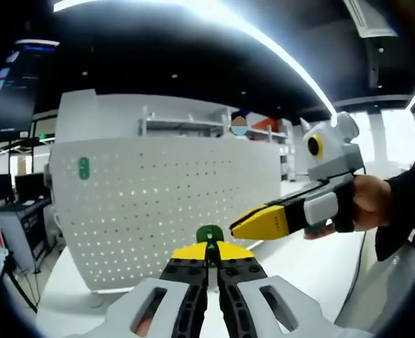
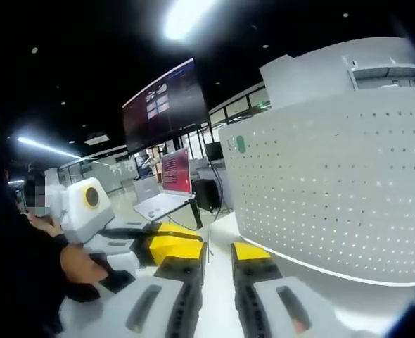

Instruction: Insert the hook assembly into the mounting plate slot until the hook locks in place.

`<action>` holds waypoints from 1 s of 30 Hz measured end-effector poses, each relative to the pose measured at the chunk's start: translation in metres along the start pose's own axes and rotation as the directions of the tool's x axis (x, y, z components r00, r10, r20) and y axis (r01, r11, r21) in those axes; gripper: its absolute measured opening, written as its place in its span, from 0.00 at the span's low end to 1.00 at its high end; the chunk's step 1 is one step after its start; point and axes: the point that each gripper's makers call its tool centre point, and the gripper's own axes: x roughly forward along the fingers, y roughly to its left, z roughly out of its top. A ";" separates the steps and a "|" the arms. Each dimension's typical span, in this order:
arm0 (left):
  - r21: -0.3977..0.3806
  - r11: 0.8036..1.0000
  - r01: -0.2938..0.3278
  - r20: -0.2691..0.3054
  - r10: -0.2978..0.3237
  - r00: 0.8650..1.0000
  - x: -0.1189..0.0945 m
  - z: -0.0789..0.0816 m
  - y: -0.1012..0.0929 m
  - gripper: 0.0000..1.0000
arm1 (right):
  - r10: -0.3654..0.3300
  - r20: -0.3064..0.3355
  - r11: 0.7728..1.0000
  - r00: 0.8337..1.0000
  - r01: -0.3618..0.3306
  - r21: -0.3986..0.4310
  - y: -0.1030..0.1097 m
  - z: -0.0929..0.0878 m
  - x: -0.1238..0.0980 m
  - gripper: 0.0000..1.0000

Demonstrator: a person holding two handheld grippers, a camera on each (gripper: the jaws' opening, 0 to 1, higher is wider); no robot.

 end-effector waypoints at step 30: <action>0.047 0.991 -0.125 0.078 0.121 0.990 0.028 0.053 0.060 0.03 | -0.084 -0.011 0.979 0.996 0.080 -0.185 -0.012 -0.002 -0.029 0.30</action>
